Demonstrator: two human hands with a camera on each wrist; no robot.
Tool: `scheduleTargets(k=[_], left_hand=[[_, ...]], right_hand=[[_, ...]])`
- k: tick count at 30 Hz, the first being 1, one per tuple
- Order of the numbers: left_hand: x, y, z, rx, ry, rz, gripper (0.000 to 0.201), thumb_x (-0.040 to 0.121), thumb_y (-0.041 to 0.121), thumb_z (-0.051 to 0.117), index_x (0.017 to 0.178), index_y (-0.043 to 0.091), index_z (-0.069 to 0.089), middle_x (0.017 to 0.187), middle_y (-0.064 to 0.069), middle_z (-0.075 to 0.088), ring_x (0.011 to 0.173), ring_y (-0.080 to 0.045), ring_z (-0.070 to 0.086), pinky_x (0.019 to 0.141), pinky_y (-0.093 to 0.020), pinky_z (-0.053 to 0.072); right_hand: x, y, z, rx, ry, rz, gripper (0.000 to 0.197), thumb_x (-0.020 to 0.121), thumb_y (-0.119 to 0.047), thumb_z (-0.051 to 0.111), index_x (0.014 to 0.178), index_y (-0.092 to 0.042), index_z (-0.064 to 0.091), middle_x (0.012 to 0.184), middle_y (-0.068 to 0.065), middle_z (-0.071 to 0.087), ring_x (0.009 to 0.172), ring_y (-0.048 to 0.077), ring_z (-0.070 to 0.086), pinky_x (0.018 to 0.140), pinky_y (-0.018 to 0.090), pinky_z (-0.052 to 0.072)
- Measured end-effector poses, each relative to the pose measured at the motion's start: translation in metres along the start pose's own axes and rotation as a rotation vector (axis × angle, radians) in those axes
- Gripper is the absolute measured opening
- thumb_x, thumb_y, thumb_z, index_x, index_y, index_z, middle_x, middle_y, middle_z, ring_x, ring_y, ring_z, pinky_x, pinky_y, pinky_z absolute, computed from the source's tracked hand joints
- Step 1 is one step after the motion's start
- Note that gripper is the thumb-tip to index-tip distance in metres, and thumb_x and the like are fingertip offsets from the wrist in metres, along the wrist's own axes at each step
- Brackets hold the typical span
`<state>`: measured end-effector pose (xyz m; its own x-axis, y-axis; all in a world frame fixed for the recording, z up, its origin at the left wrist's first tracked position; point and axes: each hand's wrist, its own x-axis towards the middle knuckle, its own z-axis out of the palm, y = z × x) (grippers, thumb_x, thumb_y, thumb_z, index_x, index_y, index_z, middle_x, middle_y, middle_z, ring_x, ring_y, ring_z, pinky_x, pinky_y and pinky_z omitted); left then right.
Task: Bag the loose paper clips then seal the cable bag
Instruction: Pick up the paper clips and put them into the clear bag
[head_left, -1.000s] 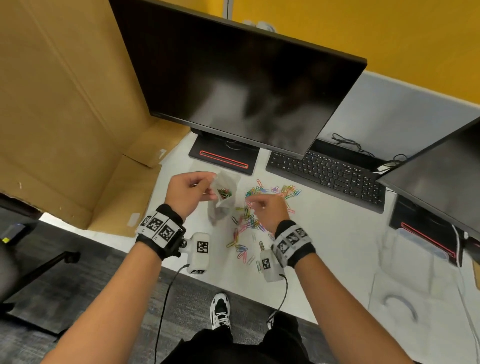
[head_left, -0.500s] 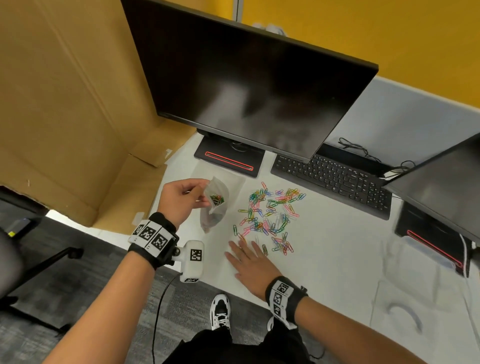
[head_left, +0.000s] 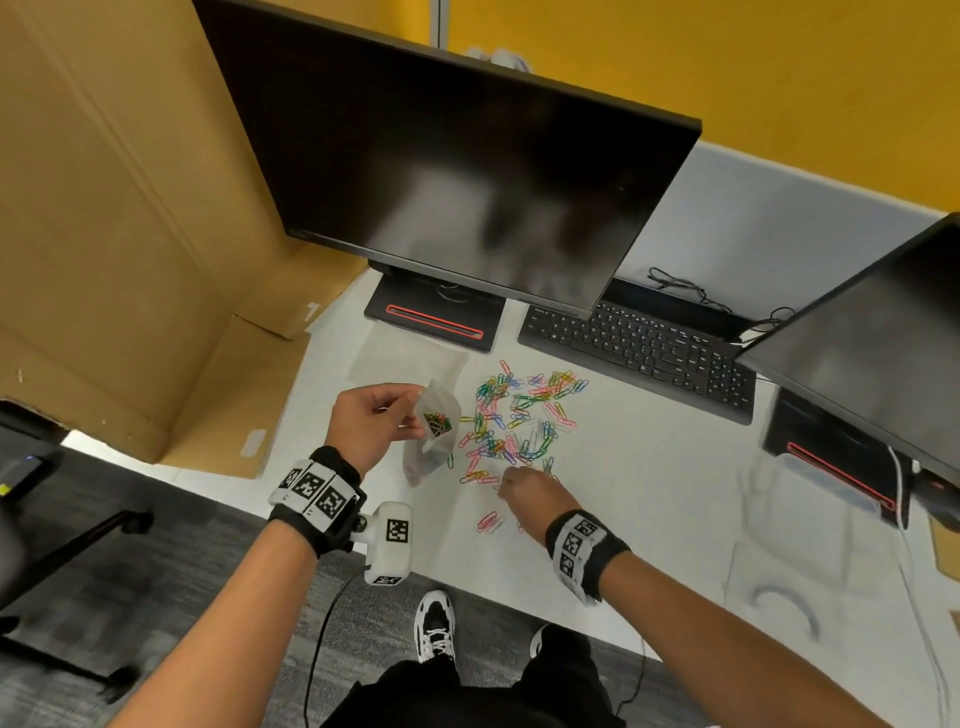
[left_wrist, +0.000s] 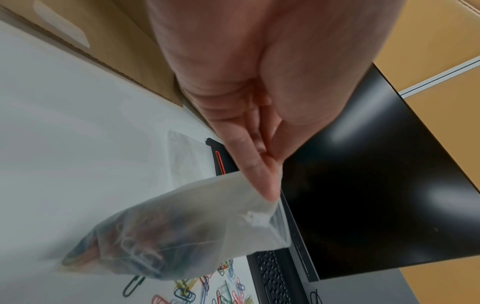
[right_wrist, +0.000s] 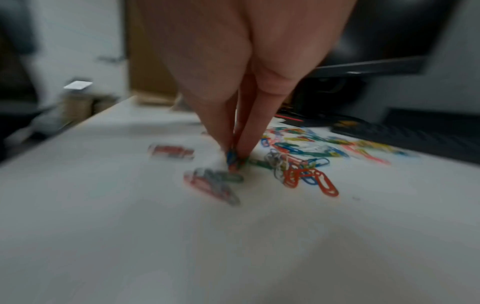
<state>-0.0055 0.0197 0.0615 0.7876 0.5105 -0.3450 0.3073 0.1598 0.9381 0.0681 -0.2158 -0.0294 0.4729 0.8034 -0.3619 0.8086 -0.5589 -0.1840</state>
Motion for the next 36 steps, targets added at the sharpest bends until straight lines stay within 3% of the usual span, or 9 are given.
scheduleTargets(k=[5,9,12,19,23,26,28,31,36], left_hand=[[-0.001,-0.006,0.010,0.010,-0.018,-0.009,0.014,0.092,0.004,0.064,0.101,0.001,0.074,0.082,-0.022,0.068,0.057,-0.018,0.063,0.061,-0.030,0.061],[-0.001,-0.014,0.015,0.017,-0.037,-0.011,0.012,0.092,0.005,0.064,0.097,0.004,0.076,0.084,-0.024,0.069,0.059,-0.020,0.064,0.061,-0.031,0.061],[0.001,-0.015,0.018,0.017,-0.044,-0.008,0.013,0.093,0.004,0.064,0.096,0.006,0.076,0.082,-0.023,0.069,0.059,-0.020,0.065,0.060,-0.029,0.061],[0.002,-0.019,0.022,0.003,-0.052,-0.016,0.013,0.093,0.003,0.062,0.095,0.006,0.075,0.070,-0.012,0.067,0.055,-0.017,0.065,0.063,-0.033,0.062],[0.004,-0.022,0.019,-0.011,-0.037,-0.013,0.013,0.093,0.004,0.064,0.098,0.005,0.076,0.075,-0.014,0.069,0.057,-0.017,0.066,0.066,-0.036,0.063],[0.004,-0.023,0.017,-0.034,-0.020,-0.019,0.013,0.093,0.005,0.063,0.098,0.005,0.075,0.072,-0.012,0.068,0.057,-0.016,0.065,0.066,-0.036,0.063],[0.003,-0.023,0.018,-0.049,-0.016,-0.024,0.013,0.093,0.005,0.064,0.096,0.007,0.076,0.067,-0.008,0.067,0.056,-0.016,0.065,0.067,-0.036,0.063],[0.002,-0.024,0.020,-0.059,-0.018,-0.036,0.012,0.093,0.006,0.064,0.096,0.006,0.075,0.061,-0.004,0.067,0.056,-0.017,0.065,0.068,-0.036,0.063],[0.001,-0.024,0.022,-0.045,-0.026,-0.048,0.013,0.093,0.007,0.064,0.100,0.004,0.075,0.058,-0.002,0.066,0.059,-0.022,0.065,0.070,-0.037,0.062]], right_hand=[[0.010,0.024,-0.030,0.772,0.308,0.561,0.006,0.079,-0.013,0.074,0.081,-0.010,0.079,0.081,0.002,0.075,0.073,0.010,0.068,0.064,0.005,0.050],[0.003,0.021,-0.071,1.182,0.502,0.521,0.011,0.073,-0.013,0.079,0.076,-0.023,0.079,0.078,0.001,0.076,0.076,0.014,0.072,0.077,0.026,0.058],[0.011,0.002,-0.096,1.408,0.550,0.389,0.015,0.074,-0.005,0.079,0.088,-0.010,0.078,0.084,0.011,0.076,0.082,0.027,0.073,0.079,0.036,0.059],[0.023,-0.043,-0.100,1.001,0.401,0.164,0.012,0.082,-0.011,0.072,0.092,-0.014,0.077,0.088,-0.002,0.075,0.077,0.003,0.069,0.073,0.011,0.053],[0.002,-0.032,-0.088,1.075,0.588,0.241,0.011,0.085,-0.009,0.067,0.088,-0.015,0.076,0.085,-0.005,0.073,0.075,0.003,0.067,0.072,0.018,0.056],[-0.022,-0.031,-0.043,0.867,0.319,0.119,0.019,0.089,-0.013,0.061,0.102,-0.020,0.073,0.106,-0.007,0.070,0.094,0.001,0.065,0.088,0.026,0.054],[-0.033,-0.029,-0.003,0.478,0.089,-0.073,0.034,0.096,-0.018,0.049,0.128,-0.022,0.060,0.143,-0.003,0.049,0.132,0.012,0.044,0.116,0.032,0.028],[-0.040,-0.013,0.036,-0.023,0.004,-0.256,0.051,0.100,-0.024,0.035,0.150,-0.014,0.025,0.161,0.001,0.003,0.148,0.023,-0.002,0.118,0.042,-0.005],[-0.037,0.029,0.041,-0.238,0.115,-0.033,0.058,0.100,-0.028,0.036,0.152,-0.011,0.016,0.160,0.013,0.001,0.146,0.037,0.003,0.117,0.055,0.012]])
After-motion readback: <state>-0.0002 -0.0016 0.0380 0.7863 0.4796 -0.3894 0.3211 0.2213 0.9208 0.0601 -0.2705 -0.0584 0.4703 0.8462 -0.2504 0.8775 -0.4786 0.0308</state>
